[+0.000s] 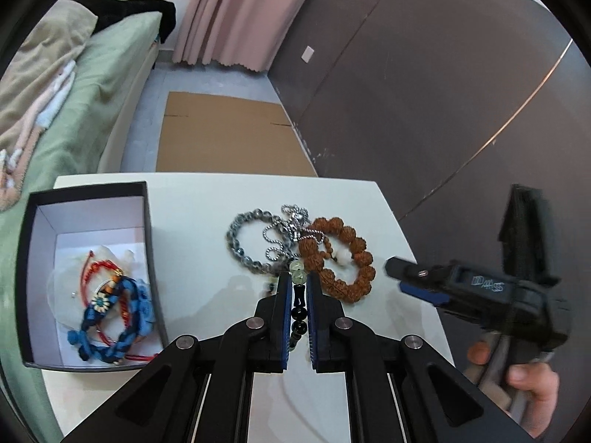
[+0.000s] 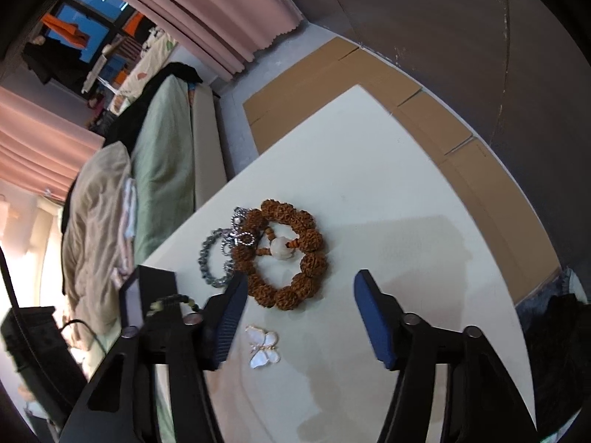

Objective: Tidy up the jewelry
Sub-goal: 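Carry the black bead bracelet to the box with left while right grasps brown bracelet, then open the left gripper over the box while the right gripper drops the brown bracelet in, then move the left gripper to the white butterfly brooch and close on it, then carry the butterfly brooch to the box with the left gripper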

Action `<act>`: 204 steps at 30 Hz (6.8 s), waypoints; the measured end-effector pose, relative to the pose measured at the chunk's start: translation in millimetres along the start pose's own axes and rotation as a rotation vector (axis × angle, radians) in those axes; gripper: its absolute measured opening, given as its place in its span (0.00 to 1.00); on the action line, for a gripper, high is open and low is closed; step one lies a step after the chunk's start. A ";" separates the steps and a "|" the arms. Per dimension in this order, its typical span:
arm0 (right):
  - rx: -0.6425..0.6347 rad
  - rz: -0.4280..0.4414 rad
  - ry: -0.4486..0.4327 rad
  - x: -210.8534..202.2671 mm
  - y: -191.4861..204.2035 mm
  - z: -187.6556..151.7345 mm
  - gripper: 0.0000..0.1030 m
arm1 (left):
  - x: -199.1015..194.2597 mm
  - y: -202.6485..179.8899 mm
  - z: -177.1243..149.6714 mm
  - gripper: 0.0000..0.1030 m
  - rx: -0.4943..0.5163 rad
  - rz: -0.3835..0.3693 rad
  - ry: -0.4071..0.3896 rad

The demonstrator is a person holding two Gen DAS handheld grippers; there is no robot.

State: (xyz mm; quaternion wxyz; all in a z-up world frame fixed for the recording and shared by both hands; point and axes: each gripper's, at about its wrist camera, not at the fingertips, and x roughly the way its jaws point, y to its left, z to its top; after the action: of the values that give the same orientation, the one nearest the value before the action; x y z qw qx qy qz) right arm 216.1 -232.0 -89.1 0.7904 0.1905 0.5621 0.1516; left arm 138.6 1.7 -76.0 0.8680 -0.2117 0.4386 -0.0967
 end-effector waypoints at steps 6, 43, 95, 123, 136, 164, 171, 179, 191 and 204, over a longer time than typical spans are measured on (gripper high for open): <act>-0.039 -0.095 0.010 23.3 5.8 0.9 0.47 | -13.6 8.4 2.1 0.07 -0.016 -0.017 -0.030; -0.051 0.228 -0.143 -44.9 44.6 -33.8 0.19 | -103.4 83.6 -1.1 0.07 -0.168 0.046 -0.238; -0.301 0.382 -0.032 0.4 165.9 -50.6 0.47 | -143.5 122.8 2.1 0.67 -0.254 0.195 -0.324; -0.209 0.059 -0.077 -65.1 44.1 -30.9 0.84 | -60.3 8.1 -11.0 0.67 0.023 0.145 -0.144; -0.149 0.003 -0.113 -87.0 4.6 -23.3 0.84 | -18.5 -31.1 -30.7 0.67 0.087 0.155 -0.041; -0.057 -0.046 -0.114 -87.5 -26.6 -9.6 0.84 | 62.1 -48.2 -49.8 0.33 0.087 0.206 0.151; -0.052 -0.070 -0.113 -85.7 -27.2 -7.8 0.84 | 65.3 -54.7 -54.1 0.17 0.136 0.223 0.141; -0.059 -0.071 -0.105 -81.0 -22.7 -6.1 0.84 | 52.8 -47.0 -43.6 0.11 0.117 0.191 0.111; -0.098 -0.047 -0.071 -57.8 6.2 -0.9 0.75 | 5.6 -10.5 -9.4 0.11 0.014 0.179 -0.023; -0.129 -0.042 -0.026 -12.3 35.3 12.8 0.56 | -24.1 30.8 16.4 0.11 -0.062 0.174 -0.113</act>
State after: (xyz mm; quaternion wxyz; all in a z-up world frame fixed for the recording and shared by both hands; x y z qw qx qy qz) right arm 223.3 -208.2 -58.4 0.8112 0.1293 0.5449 0.1683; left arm 136.8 42.3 -64.0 0.8895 -0.2046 0.4085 0.0047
